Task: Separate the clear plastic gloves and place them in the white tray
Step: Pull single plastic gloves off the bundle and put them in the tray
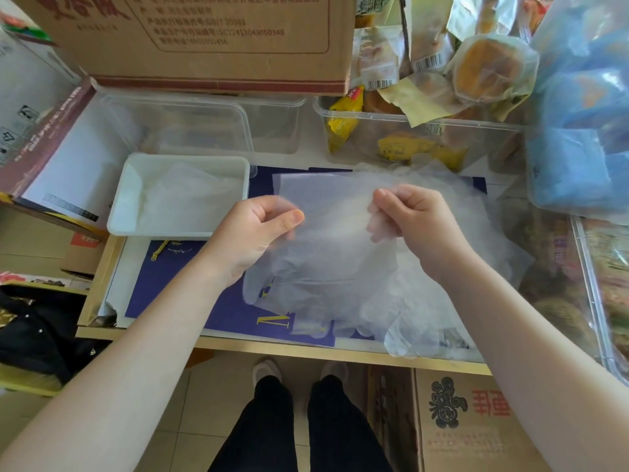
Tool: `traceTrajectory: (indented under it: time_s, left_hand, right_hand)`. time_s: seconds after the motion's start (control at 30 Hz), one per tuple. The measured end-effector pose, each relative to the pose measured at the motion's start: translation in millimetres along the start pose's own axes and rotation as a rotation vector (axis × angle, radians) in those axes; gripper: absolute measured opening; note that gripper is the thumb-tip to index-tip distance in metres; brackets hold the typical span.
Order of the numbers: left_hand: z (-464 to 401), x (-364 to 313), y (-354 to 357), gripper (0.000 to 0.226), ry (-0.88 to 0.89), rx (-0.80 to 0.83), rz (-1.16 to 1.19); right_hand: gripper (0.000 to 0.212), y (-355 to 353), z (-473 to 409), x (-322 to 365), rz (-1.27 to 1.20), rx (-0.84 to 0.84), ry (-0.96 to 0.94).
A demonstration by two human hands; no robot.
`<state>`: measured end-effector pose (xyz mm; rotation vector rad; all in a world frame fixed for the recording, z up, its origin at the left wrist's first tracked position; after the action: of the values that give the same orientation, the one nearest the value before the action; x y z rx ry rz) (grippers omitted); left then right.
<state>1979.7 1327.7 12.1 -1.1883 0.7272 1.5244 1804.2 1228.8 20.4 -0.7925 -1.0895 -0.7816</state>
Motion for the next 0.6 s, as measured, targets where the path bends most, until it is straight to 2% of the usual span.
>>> traceTrajectory:
  time_s: [0.2, 0.37, 0.5, 0.6]
  left_hand:
    - [3.7, 0.7, -1.5, 0.017, -0.027, 0.124, -0.05]
    - [5.3, 2.9, -3.8, 0.016, -0.049, 0.14, -0.034]
    - [4.5, 7.9, -11.4, 0.012, -0.079, 0.084, 0.058]
    - [7.8, 13.4, -11.8, 0.006, -0.122, 0.124, 0.098]
  right_hand:
    - [0.04, -19.3, -7.0, 0.3, -0.012, -0.093, 0.098]
    - [0.021, -20.8, -7.6, 1.1, -0.055, -0.116, 0.084]
    - [0.019, -18.8, -6.7, 0.3, -0.047, -0.141, 0.048]
    - [0.016, -23.5, -7.4, 1.9, -0.06, -0.186, 0.032]
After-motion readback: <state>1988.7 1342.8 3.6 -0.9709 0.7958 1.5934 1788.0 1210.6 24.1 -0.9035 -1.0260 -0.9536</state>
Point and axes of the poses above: each hand's wrist, its own z-axis away from the middle knuckle, its own y-axis out of the palm, x = y × z, the point moved 8 cm from there along -z, towards the middle knuckle, and after that the axes turned 1 degree about -y, right-handed, at the moved point
